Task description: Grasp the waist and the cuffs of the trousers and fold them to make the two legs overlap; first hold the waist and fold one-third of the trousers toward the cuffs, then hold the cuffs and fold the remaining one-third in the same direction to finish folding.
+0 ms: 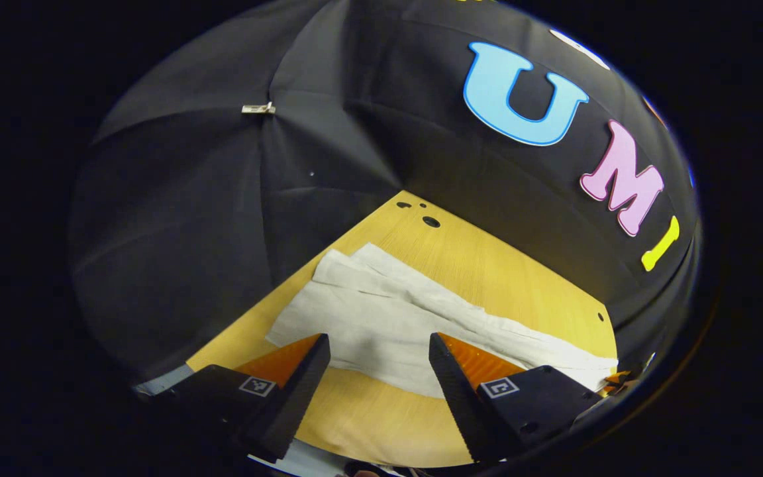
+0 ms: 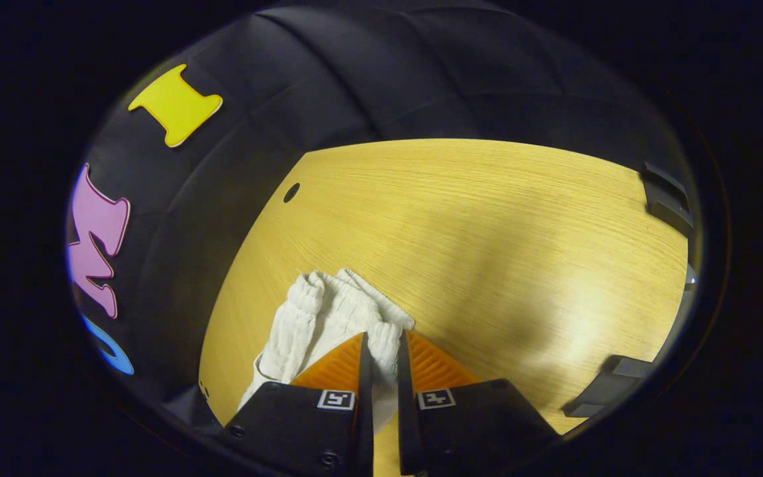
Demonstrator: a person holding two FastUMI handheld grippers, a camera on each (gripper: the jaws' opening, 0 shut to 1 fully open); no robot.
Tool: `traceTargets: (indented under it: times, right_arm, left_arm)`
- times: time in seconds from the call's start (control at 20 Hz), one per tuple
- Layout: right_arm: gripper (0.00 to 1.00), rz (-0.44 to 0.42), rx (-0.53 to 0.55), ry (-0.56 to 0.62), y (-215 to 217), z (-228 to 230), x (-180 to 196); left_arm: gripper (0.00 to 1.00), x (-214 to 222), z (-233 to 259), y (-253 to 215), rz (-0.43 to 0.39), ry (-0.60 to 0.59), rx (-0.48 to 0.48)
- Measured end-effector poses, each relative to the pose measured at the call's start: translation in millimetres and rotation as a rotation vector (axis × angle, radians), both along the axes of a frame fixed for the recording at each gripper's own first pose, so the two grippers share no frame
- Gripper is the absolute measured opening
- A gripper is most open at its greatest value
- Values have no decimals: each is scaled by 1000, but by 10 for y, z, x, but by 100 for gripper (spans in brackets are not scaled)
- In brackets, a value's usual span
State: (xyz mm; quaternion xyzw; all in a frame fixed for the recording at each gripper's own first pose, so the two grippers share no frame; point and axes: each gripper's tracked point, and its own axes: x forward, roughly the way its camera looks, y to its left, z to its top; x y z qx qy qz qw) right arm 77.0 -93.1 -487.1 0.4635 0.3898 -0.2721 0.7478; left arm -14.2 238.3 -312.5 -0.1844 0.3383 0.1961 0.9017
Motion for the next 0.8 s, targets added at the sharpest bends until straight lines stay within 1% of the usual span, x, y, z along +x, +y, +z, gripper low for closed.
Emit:
traceTargets:
  times: [0.1,0.15,0.2,0.25,0.3,0.35,0.4,0.45,0.7,0.8]
  right_arm:
    - [19,32,-35,-39,-7,142,-9]
    - [19,37,-47,-60,-21,221,-30]
    - [19,27,-50,-88,-41,320,-32]
    - [20,19,-51,-107,-54,387,-40]
    - [19,17,-47,-125,-52,450,-36]
    - [19,25,-48,-133,-34,505,-28]
    - [19,37,-55,-137,-26,524,-20]
    - [19,51,-64,-138,-47,492,-10]
    - [19,70,-73,-163,-27,491,15]
    - [19,89,-79,-169,-24,514,24]
  left_arm:
    - [96,-74,-107,-46,33,9,-78]
    - [92,-100,-143,-77,54,6,-127]
    - [96,-127,-212,-119,75,5,-185]
    - [96,-123,-290,-138,97,5,-249]
    - [92,-122,-367,-153,125,7,-305]
    - [96,-93,-413,-140,153,1,-347]
    - [92,-59,-469,-81,182,-7,-372]
    - [96,-8,-523,-17,204,-9,-387]
    - [96,198,-836,224,290,36,-409]
    - [96,325,-890,278,313,24,-424]
